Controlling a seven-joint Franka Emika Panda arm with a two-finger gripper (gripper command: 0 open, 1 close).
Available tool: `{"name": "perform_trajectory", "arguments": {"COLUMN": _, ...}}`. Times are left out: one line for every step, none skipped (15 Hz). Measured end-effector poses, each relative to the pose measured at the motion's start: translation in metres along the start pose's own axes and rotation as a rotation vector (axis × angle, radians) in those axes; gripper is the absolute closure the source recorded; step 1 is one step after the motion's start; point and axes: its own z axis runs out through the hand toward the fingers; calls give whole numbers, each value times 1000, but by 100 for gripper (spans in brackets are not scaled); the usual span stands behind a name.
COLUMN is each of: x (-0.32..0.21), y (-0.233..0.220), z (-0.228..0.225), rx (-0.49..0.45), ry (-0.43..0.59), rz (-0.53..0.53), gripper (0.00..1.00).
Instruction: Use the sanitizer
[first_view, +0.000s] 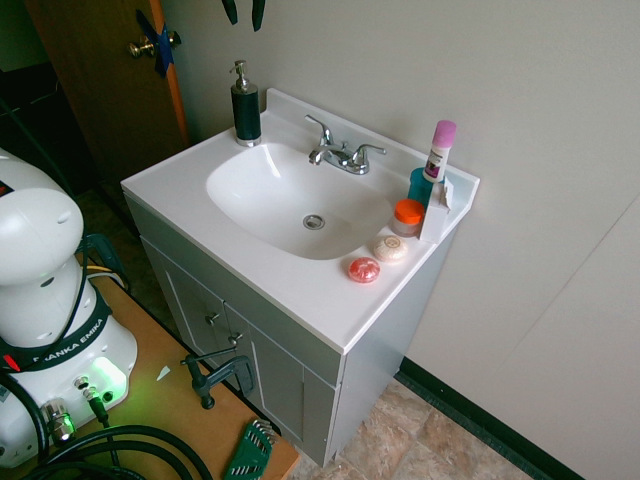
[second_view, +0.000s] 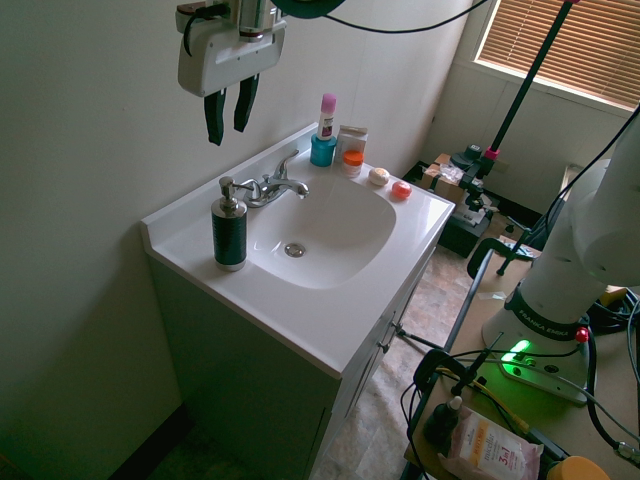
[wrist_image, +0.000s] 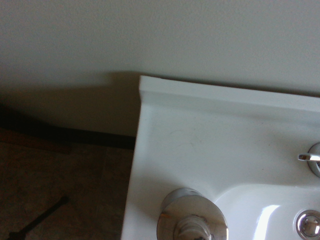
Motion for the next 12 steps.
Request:
{"name": "perform_trajectory", "arguments": {"x": -2, "y": -2, "z": 7, "rx": -10, "ry": -5, "rz": -2, "gripper": 100}}
{"name": "perform_trajectory", "arguments": {"x": -4, "y": -4, "z": 13, "rx": -19, "ry": -11, "rz": -3, "gripper": 100}}
{"name": "perform_trajectory", "arguments": {"x": -5, "y": -5, "z": 17, "rx": -25, "ry": -15, "rz": -4, "gripper": 100}}
{"name": "perform_trajectory", "arguments": {"x": -5, "y": -5, "z": 22, "rx": -32, "ry": -16, "rz": -5, "gripper": 100}}
{"name": "perform_trajectory", "arguments": {"x": -3, "y": -4, "z": 26, "rx": -41, "ry": -15, "rz": -6, "gripper": 100}}
{"name": "perform_trajectory", "arguments": {"x": -2, "y": -4, "z": 30, "rx": -47, "ry": -16, "rz": -6, "gripper": 100}}
{"name": "perform_trajectory", "arguments": {"x": -2, "y": -4, "z": 33, "rx": -51, "ry": -20, "rz": -6, "gripper": 100}}
{"name": "perform_trajectory", "arguments": {"x": -2, "y": -4, "z": 35, "rx": -54, "ry": -22, "rz": -7, "gripper": 100}}
{"name": "perform_trajectory", "arguments": {"x": -4, "y": -4, "z": 38, "rx": -59, "ry": -25, "rz": -9, "gripper": 100}}
{"name": "perform_trajectory", "arguments": {"x": -6, "y": -4, "z": 40, "rx": -63, "ry": -27, "rz": -12, "gripper": 100}}
{"name": "perform_trajectory", "arguments": {"x": -8, "y": -4, "z": 43, "rx": -68, "ry": -29, "rz": -14, "gripper": 100}}
{"name": "perform_trajectory", "arguments": {"x": -9, "y": -4, "z": 46, "rx": -73, "ry": -33, "rz": -15, "gripper": 100}}
